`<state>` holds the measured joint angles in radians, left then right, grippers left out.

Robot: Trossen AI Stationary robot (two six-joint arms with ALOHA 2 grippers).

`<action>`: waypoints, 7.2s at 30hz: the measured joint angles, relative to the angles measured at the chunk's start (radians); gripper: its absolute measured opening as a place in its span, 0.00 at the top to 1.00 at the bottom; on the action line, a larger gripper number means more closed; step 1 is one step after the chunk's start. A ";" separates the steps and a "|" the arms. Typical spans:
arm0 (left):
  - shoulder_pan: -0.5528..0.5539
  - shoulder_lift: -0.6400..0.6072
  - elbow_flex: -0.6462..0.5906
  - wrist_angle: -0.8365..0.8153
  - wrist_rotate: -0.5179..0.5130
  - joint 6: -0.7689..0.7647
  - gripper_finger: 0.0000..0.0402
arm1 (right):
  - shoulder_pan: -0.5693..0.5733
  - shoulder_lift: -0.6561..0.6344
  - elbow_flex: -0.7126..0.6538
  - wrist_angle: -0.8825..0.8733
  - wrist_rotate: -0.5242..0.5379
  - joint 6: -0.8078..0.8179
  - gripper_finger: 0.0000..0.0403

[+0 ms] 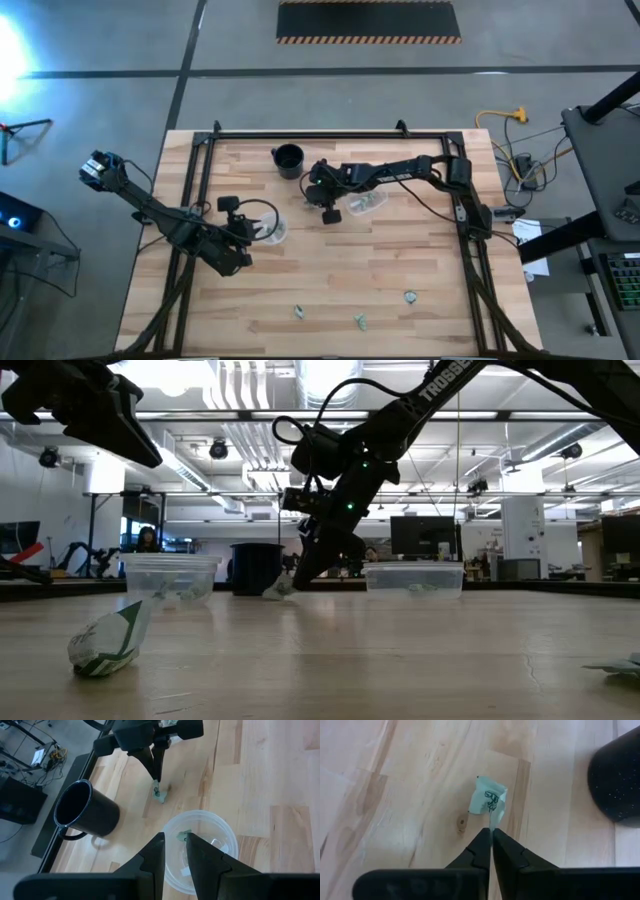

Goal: Pick and place items into bin
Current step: Put the stevia packet into the rectangle transparent bin, then put the truvia packet into the circle transparent bin

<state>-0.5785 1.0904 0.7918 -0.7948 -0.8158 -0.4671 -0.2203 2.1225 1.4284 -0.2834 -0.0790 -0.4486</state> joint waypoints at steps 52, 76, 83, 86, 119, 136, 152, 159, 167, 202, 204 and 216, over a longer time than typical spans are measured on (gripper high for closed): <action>0.001 0.000 -0.009 0.032 -0.037 0.010 0.84 | 0.005 -0.659 -0.591 -0.115 0.213 0.271 0.98; 0.001 0.021 -0.010 0.268 0.073 0.120 0.84 | 0.127 -0.789 -0.600 -0.125 0.211 0.320 0.69; 0.000 0.140 -0.007 0.460 0.291 0.241 0.84 | 0.229 -0.923 -0.668 -0.119 0.256 0.386 0.72; 0.001 0.201 -0.006 0.568 0.394 0.276 0.84 | 0.260 -0.972 -0.711 -0.109 0.279 0.419 0.74; 0.007 0.662 0.126 0.892 0.756 0.235 0.84 | 0.335 -1.089 -0.917 0.132 0.289 0.446 0.82; 0.023 0.674 0.118 0.891 0.780 0.159 0.84 | 0.336 -1.089 -0.920 0.111 0.289 0.449 0.83; 0.023 0.703 0.117 0.897 0.780 0.158 0.84 | 0.336 -1.089 -0.921 0.108 0.290 0.449 0.84; 0.023 0.703 0.117 0.901 0.789 0.147 0.84 | 0.336 -1.089 -0.922 0.108 0.290 0.450 0.84; 0.034 0.702 0.117 0.900 0.864 0.086 0.84 | 0.336 -1.089 -0.922 0.108 0.290 0.449 0.84; 0.050 0.659 0.119 0.835 0.927 0.133 0.62 | 0.336 -1.089 -0.926 0.107 0.290 0.454 0.84; 0.048 0.659 0.118 0.827 0.928 0.133 0.62 | 0.336 -1.089 -0.926 0.107 0.290 0.455 0.84; 0.045 0.674 0.118 0.859 0.929 0.138 0.62 | 0.336 -1.089 -0.926 0.107 0.290 0.456 0.85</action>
<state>-0.5339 1.7645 0.9096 0.0639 0.1129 -0.3294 0.1154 1.0336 0.5026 -0.1768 0.2110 0.0078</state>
